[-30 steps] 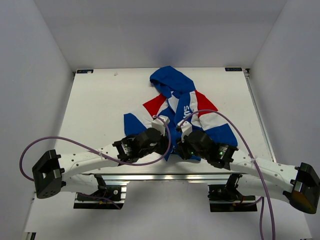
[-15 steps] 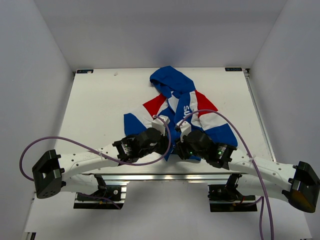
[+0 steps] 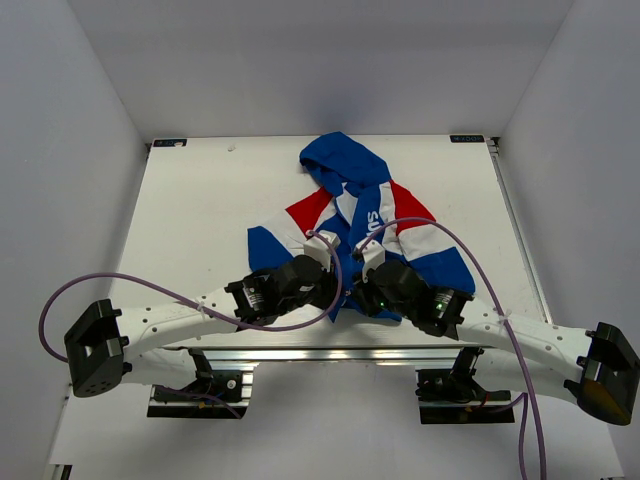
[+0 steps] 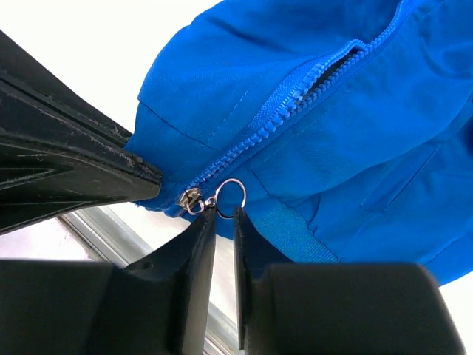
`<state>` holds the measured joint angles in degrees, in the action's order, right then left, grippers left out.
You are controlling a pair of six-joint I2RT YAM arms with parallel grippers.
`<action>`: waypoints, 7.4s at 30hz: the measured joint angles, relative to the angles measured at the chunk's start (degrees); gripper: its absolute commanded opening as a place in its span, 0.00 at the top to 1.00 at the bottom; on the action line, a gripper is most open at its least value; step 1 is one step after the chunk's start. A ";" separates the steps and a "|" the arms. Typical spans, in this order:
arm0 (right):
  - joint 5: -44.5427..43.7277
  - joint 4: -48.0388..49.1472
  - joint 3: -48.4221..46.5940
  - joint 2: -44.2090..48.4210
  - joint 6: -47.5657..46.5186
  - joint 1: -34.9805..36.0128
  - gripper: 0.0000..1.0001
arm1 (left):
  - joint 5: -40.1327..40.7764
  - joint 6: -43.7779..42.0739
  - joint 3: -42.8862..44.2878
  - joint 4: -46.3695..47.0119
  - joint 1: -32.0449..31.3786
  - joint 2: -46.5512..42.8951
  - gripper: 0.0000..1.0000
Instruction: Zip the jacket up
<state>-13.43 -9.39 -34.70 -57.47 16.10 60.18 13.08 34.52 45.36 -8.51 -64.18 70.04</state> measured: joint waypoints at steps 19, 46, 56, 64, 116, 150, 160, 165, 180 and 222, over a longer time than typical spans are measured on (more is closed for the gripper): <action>0.85 5.29 1.77 -3.08 -1.70 -0.04 0.55 | -0.26 0.00 0.00 -0.50 0.00 0.00 1.00; 5.07 12.33 5.64 1.22 -8.26 -0.04 1.00 | -0.46 0.00 0.02 -1.07 0.00 0.00 1.00; 3.28 11.23 5.62 1.09 -7.93 -0.04 1.00 | -0.46 -0.07 0.57 -1.75 0.00 0.00 1.00; -4.42 11.45 5.42 3.72 -5.62 1.07 1.00 | -0.15 -0.26 2.34 -3.76 0.33 0.02 1.00; 14.93 -21.88 -19.21 -3.30 -11.47 -9.99 1.00 | -9.46 -31.28 7.61 -13.07 2.62 -3.45 0.02; 32.15 -27.85 -26.71 -10.82 -10.51 -20.37 1.00 | -10.88 -46.77 8.61 -2.84 -0.02 4.81 0.62; 33.05 -28.11 -26.71 -11.02 -10.51 -20.57 1.00 | -9.07 -47.60 8.39 -3.34 0.04 5.40 1.00; 32.59 -28.09 -26.73 -11.37 -10.47 -20.74 1.00 | -8.94 -47.58 8.35 -3.19 0.04 5.38 1.00; 30.12 -27.78 -27.67 -12.41 -9.79 -21.09 1.00 | -12.28 -44.52 5.90 -3.52 0.04 -0.37 0.52; 28.98 -26.67 -31.54 -17.90 -6.25 -19.87 1.00 | -0.44 -45.90 6.29 -1.49 -0.20 4.52 1.00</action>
<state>15.55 -36.05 -66.24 -75.37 9.85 40.32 12.64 -11.38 51.66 -10.00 -64.38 74.56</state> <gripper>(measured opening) 0.011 0.029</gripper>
